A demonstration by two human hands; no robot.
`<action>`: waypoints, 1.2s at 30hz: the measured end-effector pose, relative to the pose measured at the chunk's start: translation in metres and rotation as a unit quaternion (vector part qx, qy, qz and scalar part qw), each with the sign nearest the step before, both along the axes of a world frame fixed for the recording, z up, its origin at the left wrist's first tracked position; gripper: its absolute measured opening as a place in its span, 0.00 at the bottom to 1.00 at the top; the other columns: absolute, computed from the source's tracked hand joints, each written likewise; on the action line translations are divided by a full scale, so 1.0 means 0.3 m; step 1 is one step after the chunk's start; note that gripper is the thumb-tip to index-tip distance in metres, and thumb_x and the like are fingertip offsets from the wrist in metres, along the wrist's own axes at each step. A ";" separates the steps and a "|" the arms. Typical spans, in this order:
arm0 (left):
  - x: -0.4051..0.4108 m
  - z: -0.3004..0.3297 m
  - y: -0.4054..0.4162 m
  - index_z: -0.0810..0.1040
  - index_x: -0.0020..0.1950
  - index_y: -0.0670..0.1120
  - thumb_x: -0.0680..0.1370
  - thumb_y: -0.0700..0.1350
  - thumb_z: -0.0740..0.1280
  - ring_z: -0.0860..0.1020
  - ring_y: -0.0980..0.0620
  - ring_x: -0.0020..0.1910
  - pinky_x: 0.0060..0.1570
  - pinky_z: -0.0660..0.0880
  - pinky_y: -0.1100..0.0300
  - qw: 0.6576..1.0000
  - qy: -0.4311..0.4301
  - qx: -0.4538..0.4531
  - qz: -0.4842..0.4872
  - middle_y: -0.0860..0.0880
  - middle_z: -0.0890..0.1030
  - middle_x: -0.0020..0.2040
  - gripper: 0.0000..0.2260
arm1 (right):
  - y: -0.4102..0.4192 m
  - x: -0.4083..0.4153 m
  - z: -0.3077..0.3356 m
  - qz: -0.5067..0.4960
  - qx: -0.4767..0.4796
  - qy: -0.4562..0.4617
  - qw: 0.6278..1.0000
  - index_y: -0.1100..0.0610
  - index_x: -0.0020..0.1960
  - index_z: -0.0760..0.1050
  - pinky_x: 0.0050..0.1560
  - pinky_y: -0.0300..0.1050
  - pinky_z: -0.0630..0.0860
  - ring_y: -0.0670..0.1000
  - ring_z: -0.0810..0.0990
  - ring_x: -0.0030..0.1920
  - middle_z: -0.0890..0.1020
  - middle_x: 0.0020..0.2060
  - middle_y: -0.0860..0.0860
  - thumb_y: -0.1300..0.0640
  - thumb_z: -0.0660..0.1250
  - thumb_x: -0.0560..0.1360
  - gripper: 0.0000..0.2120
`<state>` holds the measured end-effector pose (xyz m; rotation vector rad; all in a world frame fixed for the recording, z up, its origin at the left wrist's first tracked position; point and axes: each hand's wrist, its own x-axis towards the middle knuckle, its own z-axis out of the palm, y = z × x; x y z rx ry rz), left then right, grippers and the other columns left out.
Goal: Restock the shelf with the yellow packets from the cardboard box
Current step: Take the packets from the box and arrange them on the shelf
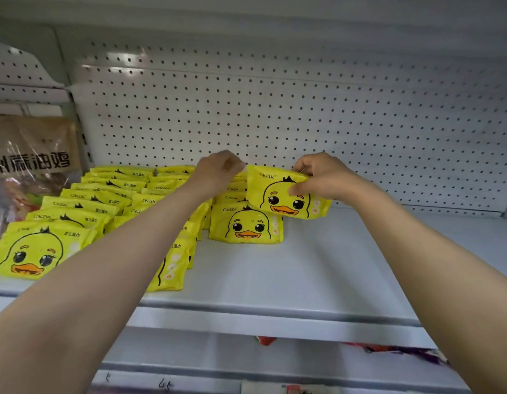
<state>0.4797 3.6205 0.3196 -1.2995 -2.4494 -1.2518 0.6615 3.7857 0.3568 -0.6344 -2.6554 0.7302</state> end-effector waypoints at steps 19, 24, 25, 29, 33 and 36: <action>0.067 -0.045 -0.062 0.78 0.60 0.48 0.70 0.53 0.76 0.74 0.49 0.58 0.48 0.69 0.59 0.942 0.089 -0.320 -0.042 0.50 0.77 0.53 0.21 | -0.107 -0.162 -0.236 0.113 -0.001 -0.098 0.989 0.53 0.62 0.78 0.56 0.41 0.74 0.48 0.78 0.55 0.80 0.54 0.47 0.51 0.79 0.68 0.25; 0.057 -0.073 -0.049 0.77 0.62 0.52 0.71 0.55 0.74 0.68 0.46 0.66 0.56 0.71 0.52 0.931 0.102 -0.350 -0.003 0.48 0.77 0.57 0.21 | -0.129 -0.164 -0.250 0.099 0.101 -0.081 0.987 0.50 0.62 0.77 0.54 0.45 0.76 0.50 0.78 0.54 0.80 0.53 0.49 0.46 0.79 0.67 0.25; 0.061 -0.074 -0.048 0.76 0.63 0.52 0.72 0.55 0.74 0.66 0.46 0.67 0.57 0.70 0.52 0.928 0.105 -0.357 0.002 0.47 0.77 0.59 0.22 | -0.131 -0.165 -0.253 0.096 0.110 -0.084 0.986 0.49 0.63 0.77 0.55 0.46 0.76 0.51 0.77 0.56 0.79 0.55 0.49 0.46 0.78 0.68 0.26; 0.086 -0.075 -0.053 0.74 0.67 0.52 0.75 0.56 0.71 0.65 0.45 0.69 0.59 0.69 0.52 0.925 0.111 -0.361 0.032 0.46 0.76 0.63 0.22 | -0.140 -0.162 -0.259 0.084 0.135 -0.090 0.983 0.48 0.65 0.74 0.57 0.48 0.75 0.52 0.75 0.61 0.78 0.58 0.50 0.44 0.76 0.69 0.27; 0.118 -0.078 -0.069 0.73 0.69 0.50 0.76 0.55 0.70 0.67 0.44 0.68 0.62 0.68 0.52 0.929 0.105 -0.349 0.058 0.44 0.73 0.65 0.23 | -0.162 -0.155 -0.257 0.069 0.197 -0.093 0.973 0.47 0.67 0.72 0.57 0.48 0.72 0.52 0.71 0.64 0.76 0.60 0.50 0.42 0.74 0.70 0.28; 0.135 -0.091 -0.079 0.72 0.69 0.50 0.76 0.55 0.69 0.68 0.42 0.67 0.62 0.68 0.52 0.934 0.105 -0.334 0.075 0.42 0.71 0.65 0.22 | -0.184 -0.149 -0.254 0.064 0.227 -0.107 0.966 0.48 0.69 0.70 0.57 0.50 0.72 0.54 0.70 0.66 0.75 0.61 0.51 0.43 0.73 0.72 0.28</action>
